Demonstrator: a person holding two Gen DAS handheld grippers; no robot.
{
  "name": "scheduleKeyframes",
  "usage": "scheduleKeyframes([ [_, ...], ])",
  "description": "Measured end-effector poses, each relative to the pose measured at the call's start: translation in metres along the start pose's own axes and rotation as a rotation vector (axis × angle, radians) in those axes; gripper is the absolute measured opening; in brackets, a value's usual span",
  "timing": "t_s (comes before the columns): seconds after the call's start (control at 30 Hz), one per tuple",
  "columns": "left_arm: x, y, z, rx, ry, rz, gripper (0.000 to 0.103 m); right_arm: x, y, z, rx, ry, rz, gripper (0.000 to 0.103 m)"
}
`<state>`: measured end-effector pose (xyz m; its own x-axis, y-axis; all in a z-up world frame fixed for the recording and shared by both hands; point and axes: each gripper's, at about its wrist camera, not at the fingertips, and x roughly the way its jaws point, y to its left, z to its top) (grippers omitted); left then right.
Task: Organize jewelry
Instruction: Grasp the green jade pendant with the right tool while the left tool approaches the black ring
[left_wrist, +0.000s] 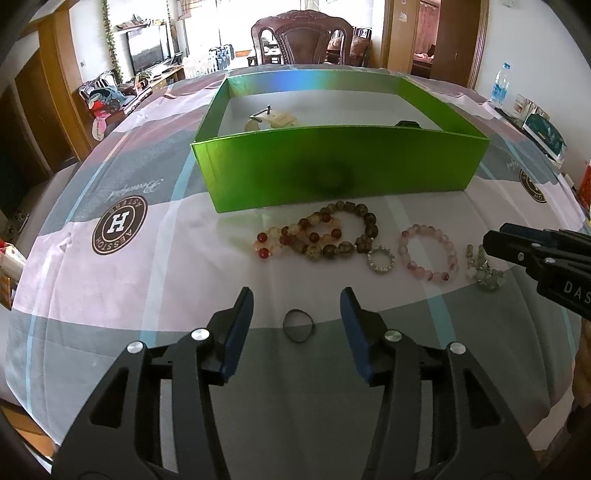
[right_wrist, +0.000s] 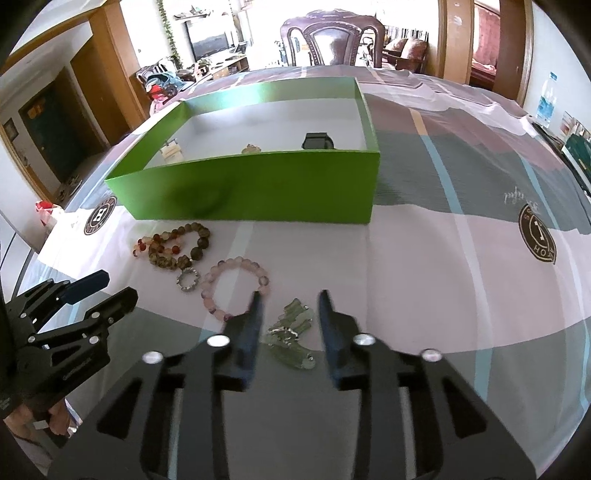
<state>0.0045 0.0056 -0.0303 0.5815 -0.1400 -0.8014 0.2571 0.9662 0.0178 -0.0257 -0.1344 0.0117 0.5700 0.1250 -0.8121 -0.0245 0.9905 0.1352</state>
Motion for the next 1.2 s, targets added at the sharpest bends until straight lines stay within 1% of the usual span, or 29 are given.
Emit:
scheduleKeyframes([
  [0.1,-0.001,0.003,0.0,-0.01,-0.003,0.01,0.055,0.002,-0.002,0.001,0.006,0.004,-0.002,0.043],
  [0.17,-0.002,0.005,0.0,-0.018,-0.007,0.012,0.056,0.003,-0.003,0.001,0.014,0.005,-0.003,0.048],
  [0.33,-0.002,0.008,-0.002,-0.023,-0.003,0.017,0.06,0.006,-0.008,-0.002,0.04,0.016,-0.004,0.053],
  [0.5,-0.001,0.012,-0.002,-0.039,0.0,0.021,0.061,0.009,-0.011,-0.004,0.053,0.025,-0.005,0.053],
  [0.83,-0.001,0.009,-0.003,-0.035,0.002,0.015,0.066,0.019,0.005,-0.018,-0.013,0.063,0.002,0.054],
  [0.93,0.0,0.009,-0.005,-0.037,0.005,0.018,0.067,0.019,0.014,-0.023,-0.051,0.059,-0.009,0.054],
  [0.97,-0.001,0.009,-0.005,-0.038,0.006,0.019,0.067,0.019,0.017,-0.024,-0.06,0.059,0.0,0.052],
  [1.0,-0.001,0.009,-0.005,-0.041,0.007,0.021,0.067,0.019,0.019,-0.024,-0.065,0.058,0.004,0.044],
  [1.07,-0.001,0.01,-0.005,-0.046,0.008,0.023,0.067,0.018,0.023,-0.025,-0.084,0.055,0.002,0.02],
  [1.17,-0.003,0.01,-0.006,-0.046,0.005,0.024,0.067,0.017,0.022,-0.024,-0.086,0.051,0.013,0.01],
  [1.2,-0.003,0.01,-0.007,-0.046,0.005,0.025,0.067,0.017,0.022,-0.024,-0.087,0.047,0.009,0.008],
])
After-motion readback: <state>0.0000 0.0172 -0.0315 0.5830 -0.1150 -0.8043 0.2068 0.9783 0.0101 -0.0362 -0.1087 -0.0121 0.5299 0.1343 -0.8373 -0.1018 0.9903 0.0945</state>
